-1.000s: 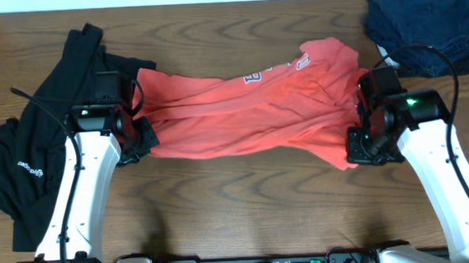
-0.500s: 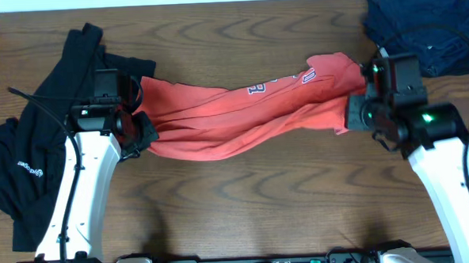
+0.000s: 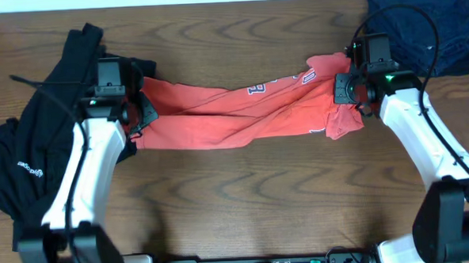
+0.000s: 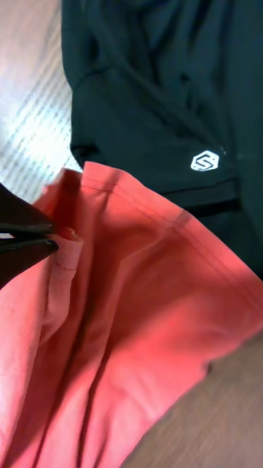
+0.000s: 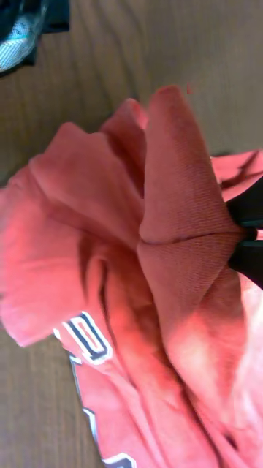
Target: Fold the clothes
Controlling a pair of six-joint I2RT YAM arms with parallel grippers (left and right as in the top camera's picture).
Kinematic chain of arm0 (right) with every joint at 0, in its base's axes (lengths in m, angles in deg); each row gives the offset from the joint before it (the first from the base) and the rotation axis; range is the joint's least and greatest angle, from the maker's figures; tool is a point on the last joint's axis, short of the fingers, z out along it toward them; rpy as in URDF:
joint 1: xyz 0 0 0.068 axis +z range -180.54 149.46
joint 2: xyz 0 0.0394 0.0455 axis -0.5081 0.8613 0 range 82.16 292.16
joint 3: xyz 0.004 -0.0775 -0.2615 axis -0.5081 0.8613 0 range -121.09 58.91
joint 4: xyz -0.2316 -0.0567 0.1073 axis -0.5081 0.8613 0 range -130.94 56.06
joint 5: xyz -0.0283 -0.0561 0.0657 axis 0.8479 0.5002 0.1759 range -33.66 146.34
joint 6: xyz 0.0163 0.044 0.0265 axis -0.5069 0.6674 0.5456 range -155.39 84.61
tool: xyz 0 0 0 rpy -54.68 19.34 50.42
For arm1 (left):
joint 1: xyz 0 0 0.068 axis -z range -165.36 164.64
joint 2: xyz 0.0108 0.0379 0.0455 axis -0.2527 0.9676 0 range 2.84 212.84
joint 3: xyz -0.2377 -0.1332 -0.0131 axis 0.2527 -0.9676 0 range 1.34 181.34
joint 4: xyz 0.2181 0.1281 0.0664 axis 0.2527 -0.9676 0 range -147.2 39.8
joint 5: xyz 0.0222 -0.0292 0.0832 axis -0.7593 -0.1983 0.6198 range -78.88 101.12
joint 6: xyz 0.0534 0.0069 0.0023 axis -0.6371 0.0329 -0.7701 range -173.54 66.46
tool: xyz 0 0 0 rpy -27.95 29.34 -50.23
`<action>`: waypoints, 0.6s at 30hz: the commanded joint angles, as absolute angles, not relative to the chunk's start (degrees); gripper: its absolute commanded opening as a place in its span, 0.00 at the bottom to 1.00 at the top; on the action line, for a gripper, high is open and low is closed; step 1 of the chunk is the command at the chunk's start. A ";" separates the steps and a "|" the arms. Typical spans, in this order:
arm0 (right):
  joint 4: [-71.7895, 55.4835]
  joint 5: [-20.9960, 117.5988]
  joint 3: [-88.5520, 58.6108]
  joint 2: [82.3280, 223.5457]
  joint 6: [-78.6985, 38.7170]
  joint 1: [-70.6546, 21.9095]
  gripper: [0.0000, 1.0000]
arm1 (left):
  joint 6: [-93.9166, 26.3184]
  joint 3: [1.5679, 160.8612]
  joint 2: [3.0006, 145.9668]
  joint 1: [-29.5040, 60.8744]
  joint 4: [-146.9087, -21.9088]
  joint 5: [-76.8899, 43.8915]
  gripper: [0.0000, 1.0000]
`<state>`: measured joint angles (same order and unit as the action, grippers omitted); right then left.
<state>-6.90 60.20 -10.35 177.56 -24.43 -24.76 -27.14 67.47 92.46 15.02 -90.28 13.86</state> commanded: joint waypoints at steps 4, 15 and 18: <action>-13.15 59.94 -10.72 179.66 -27.47 -27.07 0.01 | -25.53 67.95 100.66 14.91 -87.98 15.35 0.06; -20.21 57.97 -10.72 183.98 -28.21 -27.36 0.22 | -25.35 67.95 102.69 14.91 -82.50 15.46 0.11; -18.76 57.36 -10.72 184.51 -28.21 -27.36 0.70 | -25.35 68.01 102.62 14.91 -82.47 15.46 0.23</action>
